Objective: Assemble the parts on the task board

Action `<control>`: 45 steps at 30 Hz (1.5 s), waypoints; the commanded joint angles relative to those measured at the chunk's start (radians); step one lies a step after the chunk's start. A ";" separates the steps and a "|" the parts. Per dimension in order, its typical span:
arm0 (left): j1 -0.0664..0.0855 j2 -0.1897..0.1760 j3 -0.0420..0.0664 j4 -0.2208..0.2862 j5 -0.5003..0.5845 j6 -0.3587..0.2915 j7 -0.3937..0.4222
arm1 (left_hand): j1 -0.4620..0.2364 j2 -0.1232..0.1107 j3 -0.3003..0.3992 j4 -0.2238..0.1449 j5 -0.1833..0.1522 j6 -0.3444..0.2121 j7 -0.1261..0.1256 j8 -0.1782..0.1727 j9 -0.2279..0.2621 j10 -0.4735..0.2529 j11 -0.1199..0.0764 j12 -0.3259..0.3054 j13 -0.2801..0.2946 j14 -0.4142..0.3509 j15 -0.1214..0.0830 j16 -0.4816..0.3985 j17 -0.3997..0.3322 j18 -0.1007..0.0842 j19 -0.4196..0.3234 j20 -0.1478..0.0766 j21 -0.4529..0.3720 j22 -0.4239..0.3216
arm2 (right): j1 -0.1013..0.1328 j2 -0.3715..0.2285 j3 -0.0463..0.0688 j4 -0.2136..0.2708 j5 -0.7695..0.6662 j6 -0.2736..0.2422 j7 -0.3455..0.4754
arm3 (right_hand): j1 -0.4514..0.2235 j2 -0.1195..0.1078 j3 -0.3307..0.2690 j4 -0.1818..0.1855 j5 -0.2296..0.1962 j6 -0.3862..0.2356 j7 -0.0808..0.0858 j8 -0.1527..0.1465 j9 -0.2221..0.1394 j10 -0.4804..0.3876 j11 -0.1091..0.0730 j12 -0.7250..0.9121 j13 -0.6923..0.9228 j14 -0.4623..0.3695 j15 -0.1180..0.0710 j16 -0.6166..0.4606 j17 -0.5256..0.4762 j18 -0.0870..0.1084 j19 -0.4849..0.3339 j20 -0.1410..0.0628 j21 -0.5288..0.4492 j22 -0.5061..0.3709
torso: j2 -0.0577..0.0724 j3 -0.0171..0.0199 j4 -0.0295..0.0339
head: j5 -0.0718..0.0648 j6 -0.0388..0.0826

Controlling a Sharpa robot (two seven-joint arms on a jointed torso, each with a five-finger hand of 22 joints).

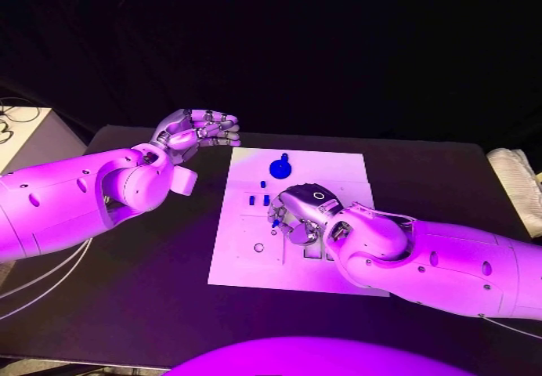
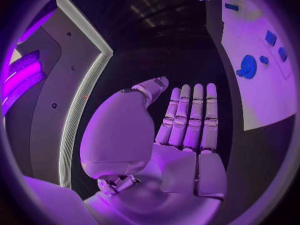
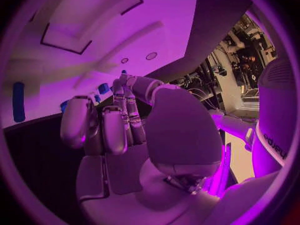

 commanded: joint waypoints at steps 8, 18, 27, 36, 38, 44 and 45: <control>0.000 0.001 0.001 0.001 -0.007 0.015 0.012 | 0.011 0.002 0.001 -0.004 0.002 0.002 0.001 0.004 0.002 -0.008 0.001 -0.004 0.001 -0.007 -0.001 -0.007 0.001 0.011 0.009 0.000 -0.004 -0.001 | -0.011 0.004 -0.003 -0.001 -0.048 0.034 -0.007 | 0.000 0.007 -0.001 -0.005 0.006 0.008 0.002 0.003 0.002 0.010 -0.004 0.005 0.001 0.029 -0.006 -0.005 -0.002 0.004 0.003 -0.001 0.000 0.058 | 0.001 -0.0003 0.0014 | 0.003 -0.008; 0.000 0.000 0.001 0.001 -0.007 0.015 0.010 | 0.011 0.002 0.001 -0.004 0.002 0.002 0.001 0.004 0.002 -0.008 0.001 -0.004 0.001 -0.007 -0.001 -0.007 0.001 0.011 0.009 0.000 -0.004 -0.001 | -0.013 0.003 -0.003 -0.003 -0.051 0.046 -0.012 | -0.001 0.007 -0.001 -0.006 0.007 0.008 0.002 0.002 0.002 0.010 -0.004 0.003 0.001 0.029 -0.006 -0.006 -0.004 0.004 0.003 -0.001 -0.001 0.058 | 0.001 -0.0002 0.0001 | 0.000 -0.008; 0.000 0.001 0.001 -0.001 -0.007 0.016 0.009 | 0.011 0.002 0.001 -0.005 0.002 0.002 0.001 0.005 0.001 -0.009 0.002 -0.005 0.002 -0.008 -0.001 -0.007 0.002 0.011 0.010 0.000 -0.006 -0.002 | -0.013 0.003 -0.003 -0.003 -0.052 0.048 -0.012 | -0.001 0.007 -0.001 -0.006 0.007 0.008 0.002 0.002 0.002 0.010 -0.004 0.003 0.001 0.029 -0.006 -0.006 -0.004 0.004 0.003 -0.001 -0.001 0.058 | 0.000 0.0007 0.0005 | 0.000 -0.006; 0.000 0.000 0.001 -0.002 -0.007 0.015 0.007 | 0.011 0.002 0.001 -0.005 0.002 0.002 0.001 0.005 0.001 -0.009 0.002 -0.005 0.002 -0.008 -0.001 -0.007 0.002 0.011 0.010 0.000 -0.006 -0.002 | -0.013 0.004 -0.004 -0.004 -0.051 0.050 -0.012 | -0.001 0.007 -0.001 -0.006 0.007 0.008 0.002 0.002 0.002 0.010 -0.004 0.003 0.001 0.029 -0.006 -0.006 -0.004 0.004 0.003 -0.001 -0.001 0.058 | 0.001 0.0000 0.0004 | 0.000 -0.007; 0.000 0.000 0.001 -0.002 -0.007 0.016 0.005 | 0.011 0.002 0.001 -0.005 0.002 0.002 0.001 0.005 0.001 -0.009 0.002 -0.005 0.002 -0.008 -0.001 -0.007 0.002 0.011 0.010 0.000 -0.006 -0.002 | -0.013 0.006 -0.004 -0.005 -0.051 0.050 -0.011 | -0.001 0.007 -0.001 -0.006 0.007 0.008 0.002 0.002 0.002 0.010 -0.004 0.003 0.001 0.029 -0.006 -0.006 -0.004 0.004 0.003 -0.001 -0.001 0.058 | 0.001 -0.0003 -0.0001 | 0.000 -0.007; 0.000 0.000 0.001 -0.001 -0.007 0.017 0.003 | 0.011 0.003 0.000 -0.004 0.002 0.001 0.002 0.006 0.001 -0.010 0.003 -0.006 0.002 -0.009 0.000 -0.007 0.002 0.011 0.011 0.000 -0.007 -0.003 | -0.014 0.009 -0.004 -0.006 -0.051 0.050 -0.012 | -0.003 0.008 -0.001 -0.007 0.008 0.007 0.003 0.002 0.003 0.011 -0.004 0.002 0.000 0.028 -0.006 -0.007 -0.006 0.005 0.002 -0.001 -0.002 0.058 | 0.000 -0.0009 0.0007 | -0.001 -0.007; 0.000 0.000 0.001 -0.001 -0.007 0.017 0.002 | 0.011 0.003 0.000 -0.004 0.002 0.001 0.002 0.006 0.001 -0.010 0.003 -0.006 0.002 -0.009 0.000 -0.007 0.002 0.011 0.011 0.000 -0.007 -0.003 | -0.014 0.010 -0.004 -0.006 -0.051 0.051 -0.012 | -0.003 0.008 -0.001 -0.007 0.008 0.007 0.003 0.002 0.003 0.011 -0.004 0.002 0.000 0.028 -0.006 -0.007 -0.006 0.005 0.002 -0.001 -0.002 0.058 | 0.000 -0.0011 0.0007 | -0.002 -0.008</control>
